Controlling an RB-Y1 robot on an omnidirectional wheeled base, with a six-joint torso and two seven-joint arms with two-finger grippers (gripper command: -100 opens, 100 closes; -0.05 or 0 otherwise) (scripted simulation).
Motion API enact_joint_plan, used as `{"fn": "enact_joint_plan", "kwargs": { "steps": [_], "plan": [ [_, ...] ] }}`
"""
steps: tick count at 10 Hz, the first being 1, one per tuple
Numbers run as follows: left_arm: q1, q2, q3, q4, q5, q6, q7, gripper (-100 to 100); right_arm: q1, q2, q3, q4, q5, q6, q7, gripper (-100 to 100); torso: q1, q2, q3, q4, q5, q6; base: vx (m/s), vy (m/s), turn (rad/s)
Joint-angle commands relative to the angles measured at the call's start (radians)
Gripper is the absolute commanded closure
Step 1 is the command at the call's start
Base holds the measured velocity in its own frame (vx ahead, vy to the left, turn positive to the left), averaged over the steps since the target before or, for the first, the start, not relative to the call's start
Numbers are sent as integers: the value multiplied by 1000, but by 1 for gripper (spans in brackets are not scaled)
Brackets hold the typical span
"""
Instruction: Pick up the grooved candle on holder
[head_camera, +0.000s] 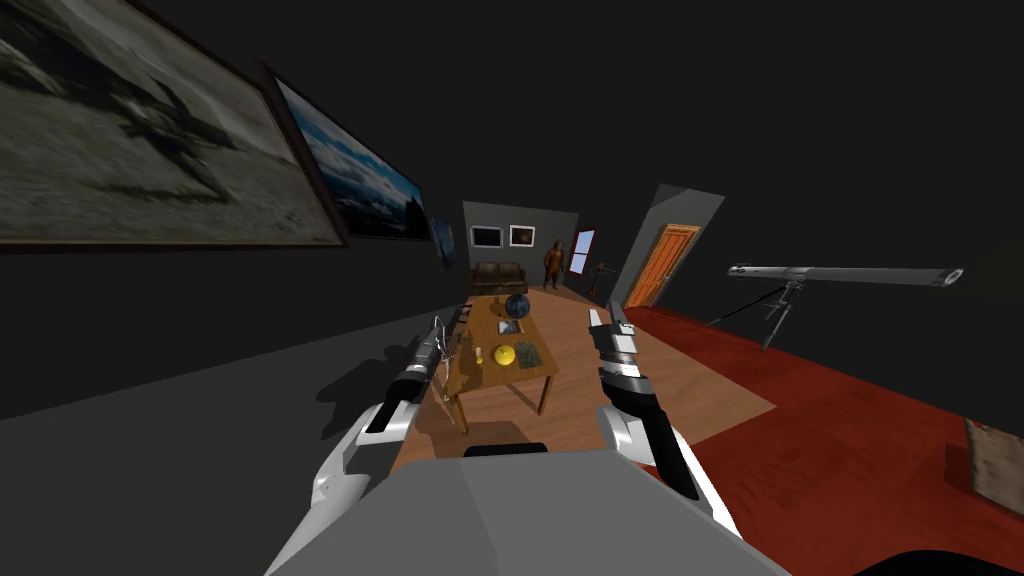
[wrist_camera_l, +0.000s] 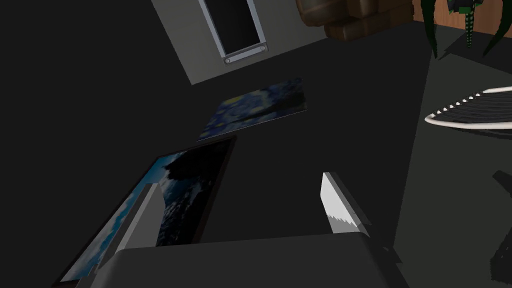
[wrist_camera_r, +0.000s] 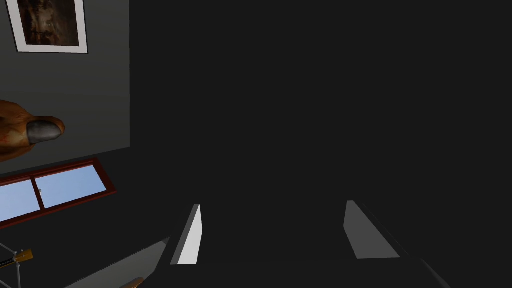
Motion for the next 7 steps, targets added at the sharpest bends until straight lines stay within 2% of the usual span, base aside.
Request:
{"fn": "enact_joint_plan", "kwargs": {
  "steps": [1, 4, 5, 6, 7],
  "plan": [
    [-32, 6, 14, 50, -13, 45, -16, -100, 0, 0, 0, 0, 0, 0, 0, 0, 0, 0, 0, 0, 0, 0, 72, -156, 22],
    [-56, 10, 23, 122, -22, 72, -26, -100, 0, 0, 0, 0, 0, 0, 0, 0, 0, 0, 0, 0, 0, 0, 28, -96, 8],
    [-80, 14, 32, 168, -30, 98, -37, -100, 0, 0, 0, 0, 0, 0, 0, 0, 1, 1, 1, 0, 0, 0, 14, -119, -3],
    [-80, 14, 32, 170, -30, 98, -37, -100, 0, 0, 0, 0, 0, 0, 0, 0, -1, 2, 1, 0, 0, 0, 22, -99, 12],
    [-104, 18, 40, 214, -38, 125, -48, -100, 0, 0, 0, 0, 0, 0, 0, 0, 0, 1, 1, 0, 0, 0, 45, -106, -6]
  ]
}}
